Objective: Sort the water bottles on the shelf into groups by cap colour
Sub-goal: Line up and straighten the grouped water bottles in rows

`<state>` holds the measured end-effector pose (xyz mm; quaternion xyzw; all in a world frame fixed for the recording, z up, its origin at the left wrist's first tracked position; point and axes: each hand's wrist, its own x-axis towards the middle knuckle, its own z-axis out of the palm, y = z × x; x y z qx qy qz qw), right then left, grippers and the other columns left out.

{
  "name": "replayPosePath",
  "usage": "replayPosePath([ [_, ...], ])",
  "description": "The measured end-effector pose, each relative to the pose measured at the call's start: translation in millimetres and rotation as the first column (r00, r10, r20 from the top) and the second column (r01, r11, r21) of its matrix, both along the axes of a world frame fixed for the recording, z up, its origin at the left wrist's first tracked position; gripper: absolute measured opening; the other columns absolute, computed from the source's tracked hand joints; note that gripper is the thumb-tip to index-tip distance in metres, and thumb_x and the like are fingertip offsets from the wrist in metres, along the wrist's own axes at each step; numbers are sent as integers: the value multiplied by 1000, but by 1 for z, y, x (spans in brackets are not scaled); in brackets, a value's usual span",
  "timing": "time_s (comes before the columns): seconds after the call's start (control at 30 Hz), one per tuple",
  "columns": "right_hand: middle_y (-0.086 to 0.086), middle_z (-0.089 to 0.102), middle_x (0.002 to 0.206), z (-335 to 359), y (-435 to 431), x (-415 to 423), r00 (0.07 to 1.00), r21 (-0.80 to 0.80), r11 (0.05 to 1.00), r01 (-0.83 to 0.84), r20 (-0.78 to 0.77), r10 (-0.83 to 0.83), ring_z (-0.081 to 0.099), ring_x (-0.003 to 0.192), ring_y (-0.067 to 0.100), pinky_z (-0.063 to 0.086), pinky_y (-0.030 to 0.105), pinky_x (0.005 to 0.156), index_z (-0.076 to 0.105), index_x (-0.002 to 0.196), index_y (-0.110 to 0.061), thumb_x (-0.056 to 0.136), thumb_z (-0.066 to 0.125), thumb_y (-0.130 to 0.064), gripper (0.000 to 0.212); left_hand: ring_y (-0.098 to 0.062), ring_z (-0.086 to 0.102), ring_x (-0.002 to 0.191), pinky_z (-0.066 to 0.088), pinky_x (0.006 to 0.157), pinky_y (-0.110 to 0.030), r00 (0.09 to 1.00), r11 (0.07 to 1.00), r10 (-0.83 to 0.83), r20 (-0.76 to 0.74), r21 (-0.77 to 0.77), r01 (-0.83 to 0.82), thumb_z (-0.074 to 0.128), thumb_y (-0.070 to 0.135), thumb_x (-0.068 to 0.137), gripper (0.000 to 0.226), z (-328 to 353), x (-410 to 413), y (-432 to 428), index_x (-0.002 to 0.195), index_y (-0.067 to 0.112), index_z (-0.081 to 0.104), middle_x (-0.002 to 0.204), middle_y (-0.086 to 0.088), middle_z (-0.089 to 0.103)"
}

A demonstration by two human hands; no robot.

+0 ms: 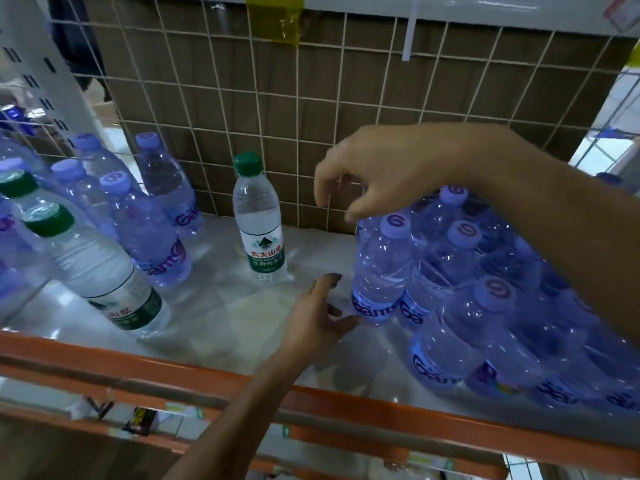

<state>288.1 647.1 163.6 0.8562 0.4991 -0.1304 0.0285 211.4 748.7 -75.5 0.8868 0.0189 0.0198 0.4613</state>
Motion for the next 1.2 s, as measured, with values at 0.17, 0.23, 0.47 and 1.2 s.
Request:
replayPosePath([
  [0.17,-2,56,108,-17,91,-3,984,114,980,-162,91,153,52,90,11,45,27,76,54,119,-21,87,61,-27,33,-8,58,86,51,74,-26,922,930,322,216,108,-350,68,28,83,39,25,-16,71,119,18,56,111,0,59],
  [0.23,3,55,114,-26,133,-4,973,180,961,-211,137,188,51,96,16,42,28,80,51,123,-17,87,59,-24,38,-12,58,88,51,77,-30,854,870,439,279,107,-481,68,23,83,34,26,-25,101,114,16,59,108,-3,62],
  [0.47,12,35,142,-51,249,8,968,253,940,-228,161,191,45,123,30,37,35,97,30,143,-19,91,49,-11,57,-13,62,94,46,78,-21,841,836,488,236,150,-527,67,21,83,36,8,-55,152,118,17,59,111,-5,64],
  [1.2,-8,55,94,-37,108,-39,987,49,987,-153,63,149,52,90,10,46,29,83,63,100,-18,82,68,-27,21,-8,59,88,49,73,-25,973,973,226,48,32,-227,79,49,59,71,-7,-57,114,117,25,47,107,10,57],
])
